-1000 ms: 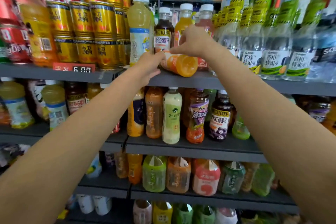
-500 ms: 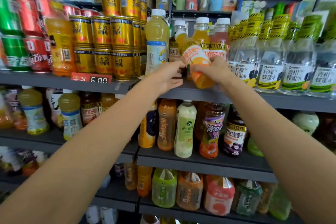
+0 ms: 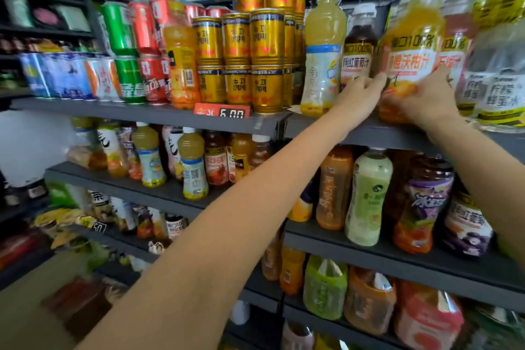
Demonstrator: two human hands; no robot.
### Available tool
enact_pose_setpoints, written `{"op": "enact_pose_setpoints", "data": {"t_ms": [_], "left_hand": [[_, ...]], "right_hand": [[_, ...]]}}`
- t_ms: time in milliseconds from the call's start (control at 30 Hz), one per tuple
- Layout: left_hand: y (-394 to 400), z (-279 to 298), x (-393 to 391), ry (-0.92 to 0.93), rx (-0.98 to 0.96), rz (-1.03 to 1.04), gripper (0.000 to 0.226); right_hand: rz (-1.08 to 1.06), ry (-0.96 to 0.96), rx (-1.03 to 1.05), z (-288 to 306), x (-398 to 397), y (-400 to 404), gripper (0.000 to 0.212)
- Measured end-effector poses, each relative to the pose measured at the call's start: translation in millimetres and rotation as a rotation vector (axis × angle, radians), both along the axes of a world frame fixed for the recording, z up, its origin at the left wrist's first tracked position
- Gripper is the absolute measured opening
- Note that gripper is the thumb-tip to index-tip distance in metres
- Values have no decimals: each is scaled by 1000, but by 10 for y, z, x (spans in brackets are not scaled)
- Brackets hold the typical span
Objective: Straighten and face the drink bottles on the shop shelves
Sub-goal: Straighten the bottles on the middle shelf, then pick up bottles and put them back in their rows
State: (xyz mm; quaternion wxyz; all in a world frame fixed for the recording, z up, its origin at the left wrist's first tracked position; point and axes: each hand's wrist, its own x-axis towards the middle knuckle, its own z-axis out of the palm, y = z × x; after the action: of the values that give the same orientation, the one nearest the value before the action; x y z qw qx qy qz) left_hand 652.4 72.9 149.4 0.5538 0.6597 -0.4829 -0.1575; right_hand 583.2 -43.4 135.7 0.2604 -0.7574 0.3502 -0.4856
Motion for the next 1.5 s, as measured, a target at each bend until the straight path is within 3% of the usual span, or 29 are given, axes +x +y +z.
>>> {"op": "enact_pose_setpoints", "data": {"t_ms": [100,167,267,400,500,633,767,900,1033,1133,1167,1233,1300,1433,1500], "left_hand": [[109,-166,247,-80,-73,101,23],[308,-256,432,-85,-208,170,26],[806,-487,704,-151,-350,182,24],[1601,-951,1463,-242,-137,206,36],[2267,-1344,2355,-235,136,244,39],[3317,-1826,3497,-63,325,469,35],[4062,-2069,4322,164,339,625,30],[4514,-2094,4881,203,347,702,5],[4786,-2082,5409,216,354,712,8],[4907,-2030,5771,237,344,724,47],[4928,-2017,5940,240,328,742,43],[4913,-2013,6324,258,267,759,13],[4877,-2004,6679,293,258,766,32],[4735,-2032,7156,347,208,758,31],[4604,-2055,7329,414,146,763,27]], "right_hand": [[-207,-9,-100,41,44,303,96],[-311,-103,-358,96,159,661,75],[-193,-187,-693,131,519,1288,52],[152,-225,-797,-3,1406,2095,34],[389,-49,-724,-516,2162,2672,24],[556,444,-568,-1419,3130,3235,18],[622,606,-396,-1614,3959,3568,22],[711,774,-355,-1607,4747,3915,28],[801,866,-276,-1665,5556,4211,35],[797,851,-267,-1680,6163,4364,44],[778,827,-266,-1674,6410,4393,47],[712,773,-253,-1679,6891,4379,54],[649,780,-235,-1717,7300,4347,60],[498,1001,-300,-1788,7714,4302,73],[466,973,-245,-1803,7771,4286,65]]}}
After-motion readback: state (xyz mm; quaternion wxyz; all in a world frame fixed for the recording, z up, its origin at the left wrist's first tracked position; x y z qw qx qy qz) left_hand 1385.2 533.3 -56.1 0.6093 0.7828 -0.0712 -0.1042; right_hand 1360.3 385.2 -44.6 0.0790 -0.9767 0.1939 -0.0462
